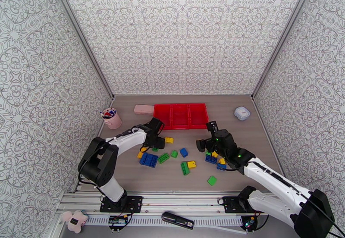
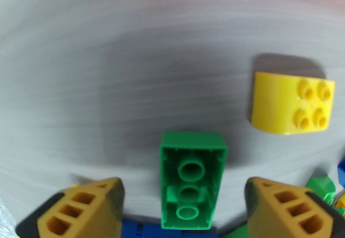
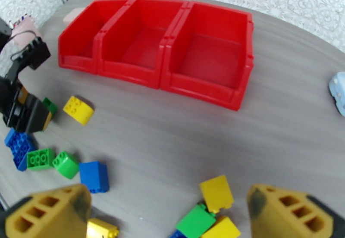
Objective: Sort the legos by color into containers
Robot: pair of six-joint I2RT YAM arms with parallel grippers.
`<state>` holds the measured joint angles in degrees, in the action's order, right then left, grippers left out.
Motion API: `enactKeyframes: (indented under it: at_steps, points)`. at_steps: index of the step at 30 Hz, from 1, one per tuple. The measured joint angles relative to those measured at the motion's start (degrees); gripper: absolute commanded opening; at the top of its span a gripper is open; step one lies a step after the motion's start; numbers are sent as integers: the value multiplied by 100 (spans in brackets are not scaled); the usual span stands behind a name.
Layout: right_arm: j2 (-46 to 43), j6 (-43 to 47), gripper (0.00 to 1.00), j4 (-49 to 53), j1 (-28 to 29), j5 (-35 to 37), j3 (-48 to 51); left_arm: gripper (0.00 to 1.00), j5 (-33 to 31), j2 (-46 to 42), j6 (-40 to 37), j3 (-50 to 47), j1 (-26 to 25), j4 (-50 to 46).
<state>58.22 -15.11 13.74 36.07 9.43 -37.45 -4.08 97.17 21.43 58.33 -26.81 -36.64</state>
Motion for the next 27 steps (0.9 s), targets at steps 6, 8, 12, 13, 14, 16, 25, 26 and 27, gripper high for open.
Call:
enactKeyframes:
  at_steps: [6, 8, 12, 13, 14, 16, 25, 26, 27]
  points:
    - [-68, -31, 100, -28, 37, 68, 0, 32, 42, 72, 85, 9, -4, 55]
    - [-39, 9, 100, -26, 76, 66, -7, 29, 42, 72, 101, 20, -7, 81]
    - [109, 83, 100, -9, 107, 59, -70, 28, 42, 70, 109, 22, -9, 87]
    - [144, 98, 100, -11, 107, 55, -94, 28, 42, 68, 109, 22, -9, 87]
    - [188, 105, 100, -13, 114, 39, -127, 28, 42, 66, 111, 22, -11, 87]
    - [284, 140, 100, -17, 120, 13, -205, 28, 37, 11, 111, 22, -15, 83]
    - [892, 315, 100, -138, 225, -339, -807, 28, -94, -787, 227, 232, -63, 199]
    - [964, 317, 100, -164, 240, -378, -881, 29, -122, -802, 240, 321, -63, 256]
    - [1045, 334, 100, -197, 258, -415, -960, 28, -155, -802, 251, 420, -63, 319]
